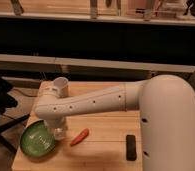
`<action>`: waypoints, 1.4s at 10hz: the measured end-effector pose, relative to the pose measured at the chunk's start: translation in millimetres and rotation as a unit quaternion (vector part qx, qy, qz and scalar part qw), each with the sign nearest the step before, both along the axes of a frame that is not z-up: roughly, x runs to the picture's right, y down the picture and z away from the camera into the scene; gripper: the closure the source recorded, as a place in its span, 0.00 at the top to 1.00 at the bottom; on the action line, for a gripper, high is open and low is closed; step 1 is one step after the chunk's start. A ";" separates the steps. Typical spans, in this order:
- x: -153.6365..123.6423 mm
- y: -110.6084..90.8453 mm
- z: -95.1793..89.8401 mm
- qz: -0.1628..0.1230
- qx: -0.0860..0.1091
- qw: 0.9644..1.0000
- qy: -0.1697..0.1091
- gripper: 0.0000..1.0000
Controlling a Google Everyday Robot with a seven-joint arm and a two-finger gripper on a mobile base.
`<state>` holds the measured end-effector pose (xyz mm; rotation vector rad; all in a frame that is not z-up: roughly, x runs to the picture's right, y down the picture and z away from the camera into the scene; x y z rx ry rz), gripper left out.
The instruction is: Place the bottle in the ceramic bowl
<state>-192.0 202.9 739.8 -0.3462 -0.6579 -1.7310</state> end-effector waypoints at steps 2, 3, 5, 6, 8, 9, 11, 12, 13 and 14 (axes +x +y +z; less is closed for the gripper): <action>-1.6 2.2 -0.6 -0.011 0.002 1.000 -0.007 0.02; -4.0 2.9 -0.9 -0.015 0.003 1.000 -0.010 0.02; -7.9 5.9 -1.7 -0.027 0.004 0.999 -0.016 0.02; -7.9 6.8 -1.8 -0.031 0.004 0.999 -0.017 0.02; -8.2 9.0 -1.5 -0.040 0.005 0.999 -0.022 0.04; -8.8 9.9 -1.7 -0.044 0.005 0.999 -0.024 0.08; -11.4 11.1 -2.4 -0.053 0.007 0.998 -0.029 0.08; -12.8 11.9 -3.4 -0.058 0.007 0.998 -0.031 0.09; -12.4 12.3 -3.1 -0.060 0.008 0.998 -0.032 0.12; -11.7 12.3 -3.3 -0.064 0.009 0.997 -0.033 0.22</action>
